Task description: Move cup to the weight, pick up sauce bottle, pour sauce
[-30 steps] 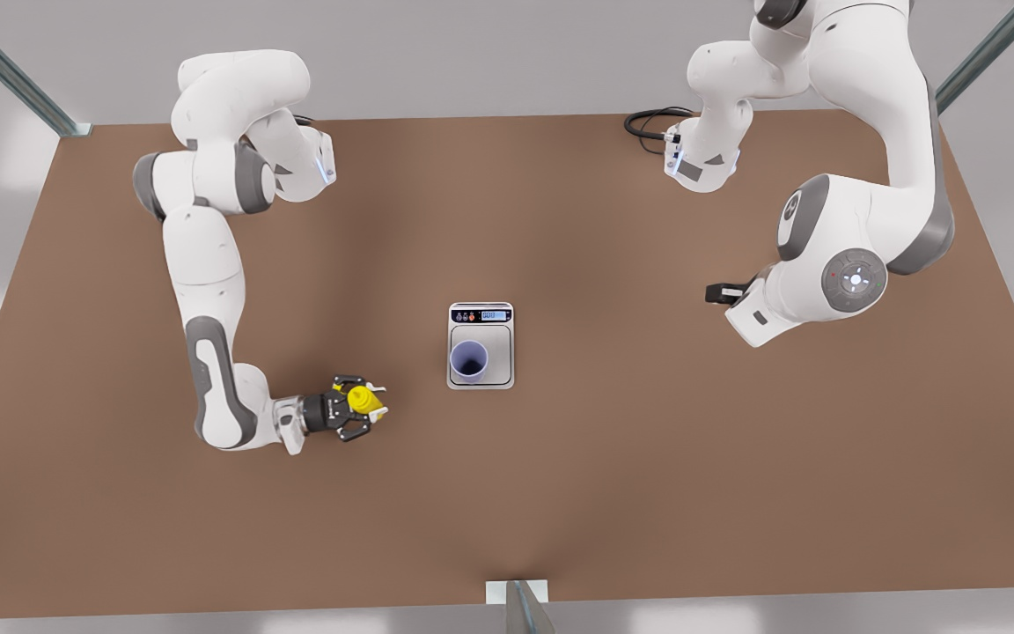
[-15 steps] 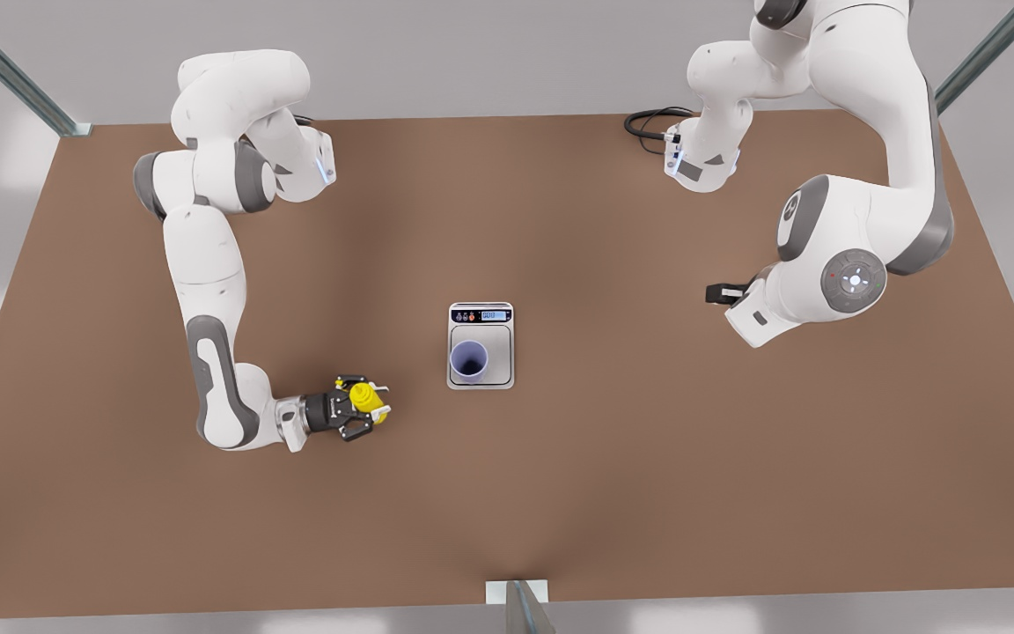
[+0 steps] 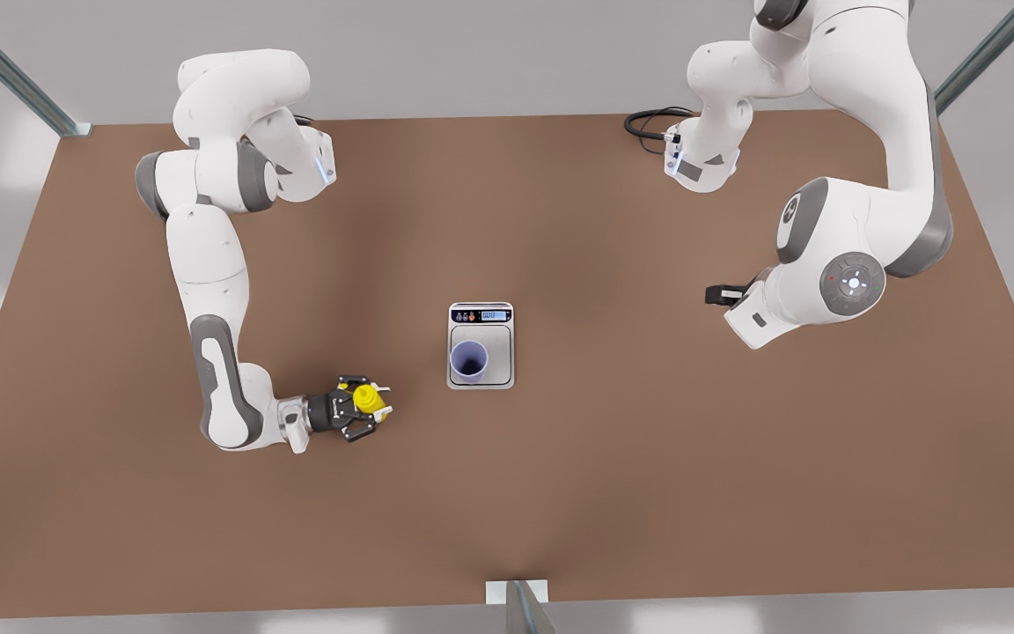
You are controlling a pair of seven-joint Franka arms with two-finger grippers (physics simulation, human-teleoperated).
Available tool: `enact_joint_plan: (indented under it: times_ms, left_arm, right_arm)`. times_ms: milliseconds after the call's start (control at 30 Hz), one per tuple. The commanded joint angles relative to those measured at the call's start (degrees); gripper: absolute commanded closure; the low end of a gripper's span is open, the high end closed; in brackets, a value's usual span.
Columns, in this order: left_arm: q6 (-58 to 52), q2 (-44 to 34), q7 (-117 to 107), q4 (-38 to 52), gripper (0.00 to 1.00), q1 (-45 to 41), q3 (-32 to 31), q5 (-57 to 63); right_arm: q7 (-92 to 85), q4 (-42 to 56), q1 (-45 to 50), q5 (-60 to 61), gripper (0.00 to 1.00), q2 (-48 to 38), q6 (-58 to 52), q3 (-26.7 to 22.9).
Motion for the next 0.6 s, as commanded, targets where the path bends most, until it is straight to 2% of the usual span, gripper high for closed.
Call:
enact_joint_plan:
  times_ms: [0,267,300,333,367,567]
  left_arm:
    - [0.0,-0.1,0.0,0.0,0.00,0.0,0.0,0.0]
    - [0.0,-0.1,0.0,0.0,0.00,0.0,0.0,0.1]
    - [0.0,-0.1,0.0,0.0,0.00,0.0,0.0,0.1]
    - [0.0,-0.1,0.0,0.0,0.00,0.0,0.0,0.1]
    - [0.0,-0.1,0.0,0.0,0.00,0.0,0.0,0.1]
    - [-0.2,-0.1,-0.1,0.1,0.00,-0.2,0.0,0.1]
  right_arm:
    - [5.1,0.0,0.0,-0.1,0.51,-0.1,0.3,0.0]
    - [5.0,0.0,0.0,-0.1,0.50,0.0,0.4,0.0]
    - [5.0,0.1,0.0,-0.1,0.42,0.0,0.4,0.0]
    - [5.1,0.0,-0.1,-0.1,0.05,0.0,0.4,0.0]
    - [5.0,0.0,-0.2,-0.1,0.00,0.0,0.4,0.0]
    - [4.8,-0.2,-1.0,-0.4,0.00,0.2,-0.1,-0.1]
